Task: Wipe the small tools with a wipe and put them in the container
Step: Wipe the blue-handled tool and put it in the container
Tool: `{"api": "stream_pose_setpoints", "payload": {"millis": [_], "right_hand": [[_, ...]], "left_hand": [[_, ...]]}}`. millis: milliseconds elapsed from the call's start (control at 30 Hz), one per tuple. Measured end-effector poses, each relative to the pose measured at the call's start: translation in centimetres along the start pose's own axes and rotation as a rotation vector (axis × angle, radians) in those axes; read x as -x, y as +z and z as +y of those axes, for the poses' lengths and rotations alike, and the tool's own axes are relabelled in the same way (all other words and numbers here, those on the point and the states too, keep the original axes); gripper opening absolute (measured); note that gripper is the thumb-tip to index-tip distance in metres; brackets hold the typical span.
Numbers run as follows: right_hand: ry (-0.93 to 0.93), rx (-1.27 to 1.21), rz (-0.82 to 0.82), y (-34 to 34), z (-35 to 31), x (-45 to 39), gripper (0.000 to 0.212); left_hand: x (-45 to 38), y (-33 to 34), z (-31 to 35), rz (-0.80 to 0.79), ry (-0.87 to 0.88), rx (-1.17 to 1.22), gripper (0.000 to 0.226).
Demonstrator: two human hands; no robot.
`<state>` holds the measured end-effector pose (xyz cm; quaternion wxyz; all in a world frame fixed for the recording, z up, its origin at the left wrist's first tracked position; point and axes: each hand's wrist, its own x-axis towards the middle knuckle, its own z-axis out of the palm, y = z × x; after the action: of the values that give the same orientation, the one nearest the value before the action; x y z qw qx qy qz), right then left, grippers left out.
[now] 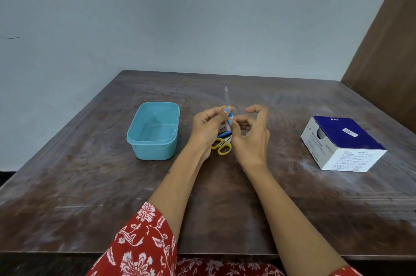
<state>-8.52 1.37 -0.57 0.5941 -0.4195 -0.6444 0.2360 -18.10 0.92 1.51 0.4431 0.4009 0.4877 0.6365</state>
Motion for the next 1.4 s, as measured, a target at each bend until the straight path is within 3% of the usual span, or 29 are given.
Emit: {"api": "stream_pose_setpoints", "payload": {"millis": [333,533,767,1000,1167,1300,1400], "right_hand": [[0.002,0.072,-0.061,0.2,0.6,0.0,0.039],[-0.039,0.018,0.020,0.0,0.0,0.0,0.037],[0.026,0.041,-0.064,0.1,0.3,0.0,0.038],[0.018,0.027,0.028,-0.2,0.4,-0.2,0.035],[0.055,0.079,-0.085,-0.2,0.8,-0.1,0.036],[0.087,-0.008,0.111,-0.6,0.7,-0.4,0.030],[0.103,-0.138,0.228,-0.9,0.1,-0.5,0.027]], "left_hand": [[-0.4,-0.2,-0.3,0.026,0.023,-0.018,0.020],[-0.2,0.1,-0.3,-0.017,0.032,-0.012,0.021],[-0.6,-0.2,-0.4,0.028,0.055,0.020,0.021],[-0.7,-0.2,-0.8,0.017,0.084,-0.039,0.017],[-0.9,-0.3,-0.5,0.095,0.093,0.001,0.016],[-1.1,-0.3,-0.7,0.164,0.127,0.019,0.019],[-0.7,0.1,-1.1,0.090,0.145,-0.065,0.019]]}}
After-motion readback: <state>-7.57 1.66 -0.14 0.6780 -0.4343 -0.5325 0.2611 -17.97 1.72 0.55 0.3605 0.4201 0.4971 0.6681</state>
